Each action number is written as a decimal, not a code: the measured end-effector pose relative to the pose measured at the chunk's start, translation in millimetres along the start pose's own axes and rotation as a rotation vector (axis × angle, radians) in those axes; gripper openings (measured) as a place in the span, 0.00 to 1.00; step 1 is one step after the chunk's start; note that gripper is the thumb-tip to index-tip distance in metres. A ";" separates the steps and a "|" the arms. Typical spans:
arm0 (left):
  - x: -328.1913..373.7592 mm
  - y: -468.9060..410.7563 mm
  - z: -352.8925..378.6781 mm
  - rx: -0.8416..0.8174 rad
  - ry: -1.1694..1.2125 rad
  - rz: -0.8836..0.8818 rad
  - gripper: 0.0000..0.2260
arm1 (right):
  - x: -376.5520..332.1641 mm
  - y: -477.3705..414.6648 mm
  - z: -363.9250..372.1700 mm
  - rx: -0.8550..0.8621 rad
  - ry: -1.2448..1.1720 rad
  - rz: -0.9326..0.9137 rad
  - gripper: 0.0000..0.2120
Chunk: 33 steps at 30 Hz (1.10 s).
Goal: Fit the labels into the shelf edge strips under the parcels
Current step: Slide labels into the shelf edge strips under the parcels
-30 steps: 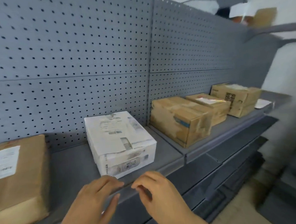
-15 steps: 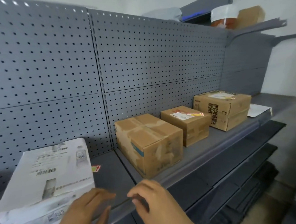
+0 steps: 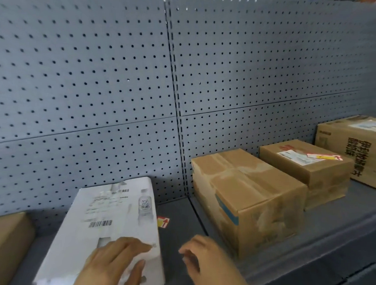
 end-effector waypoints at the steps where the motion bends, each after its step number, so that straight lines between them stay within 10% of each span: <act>1: -4.0 -2.1 -1.8 -0.005 -0.001 -0.004 0.14 | 5.7 -12.3 8.2 -0.011 0.024 0.014 0.11; 33: -4.9 7.5 -7.8 0.093 -0.047 -0.133 0.14 | 42.2 -49.1 41.2 -0.188 0.250 0.027 0.08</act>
Point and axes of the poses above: each hand's wrist, its own y-axis away from the middle knuckle, its own z-axis out of the palm, x = y × z, the point moved 6 cm from there along -y, towards the middle knuckle, and after that the axes turned 2 degrees about x, right-handed, at the moved point
